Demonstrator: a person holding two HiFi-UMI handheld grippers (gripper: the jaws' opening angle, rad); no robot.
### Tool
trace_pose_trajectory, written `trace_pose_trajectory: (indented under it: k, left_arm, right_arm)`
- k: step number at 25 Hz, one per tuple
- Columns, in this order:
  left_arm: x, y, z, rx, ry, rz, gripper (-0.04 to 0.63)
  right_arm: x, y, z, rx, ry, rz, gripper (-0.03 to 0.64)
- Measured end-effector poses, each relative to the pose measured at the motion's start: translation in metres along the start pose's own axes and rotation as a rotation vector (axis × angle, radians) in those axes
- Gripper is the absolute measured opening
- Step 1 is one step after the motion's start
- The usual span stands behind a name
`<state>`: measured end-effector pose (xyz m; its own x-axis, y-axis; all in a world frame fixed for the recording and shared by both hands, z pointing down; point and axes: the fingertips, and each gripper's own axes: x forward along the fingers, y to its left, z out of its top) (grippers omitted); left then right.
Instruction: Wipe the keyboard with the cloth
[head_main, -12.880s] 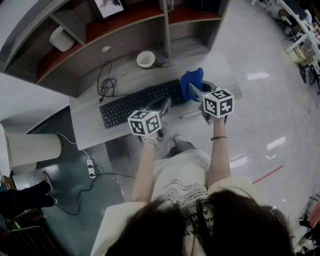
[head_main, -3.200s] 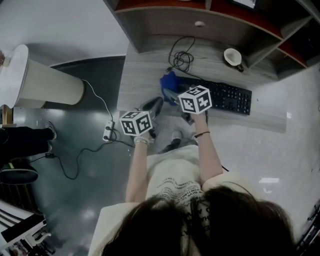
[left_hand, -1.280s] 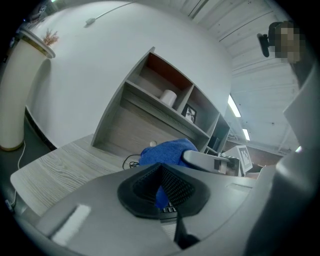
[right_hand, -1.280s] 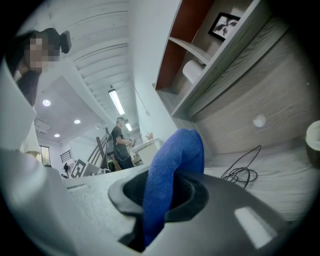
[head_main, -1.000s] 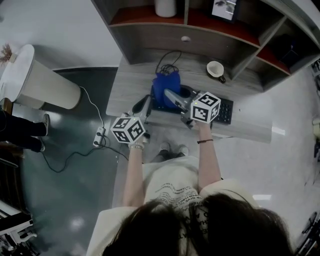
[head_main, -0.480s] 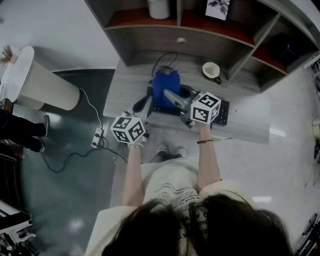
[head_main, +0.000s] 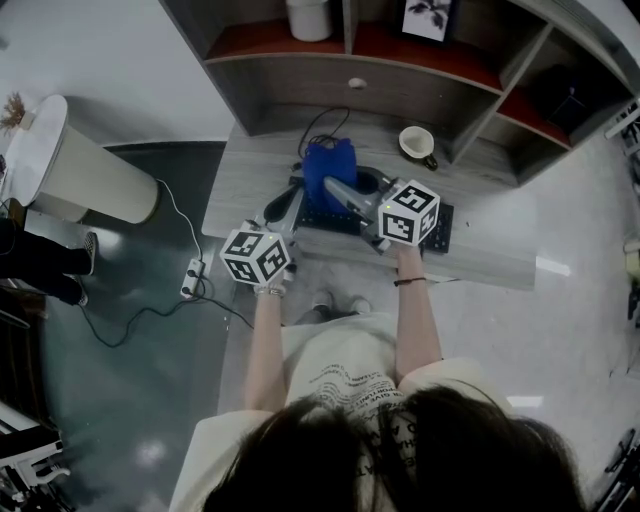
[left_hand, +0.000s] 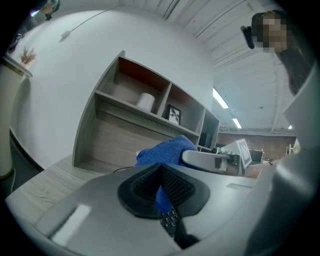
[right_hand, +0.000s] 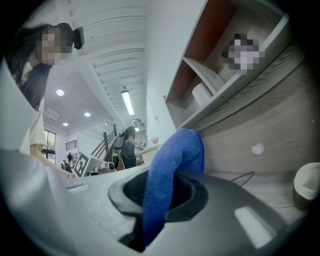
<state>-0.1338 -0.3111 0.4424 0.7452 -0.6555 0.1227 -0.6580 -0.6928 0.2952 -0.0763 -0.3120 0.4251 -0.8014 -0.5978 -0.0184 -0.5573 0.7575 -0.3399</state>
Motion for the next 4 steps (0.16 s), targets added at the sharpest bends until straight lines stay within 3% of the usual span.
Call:
trace_pose_trajectory:
  k: [4]
  left_arm:
    - [0.0029, -0.0035, 0.0015, 0.003, -0.003, 0.002, 0.005]
  right_arm:
    - [-0.0034, 0.0003, 0.0034, -0.007, -0.002, 0.007, 0.058]
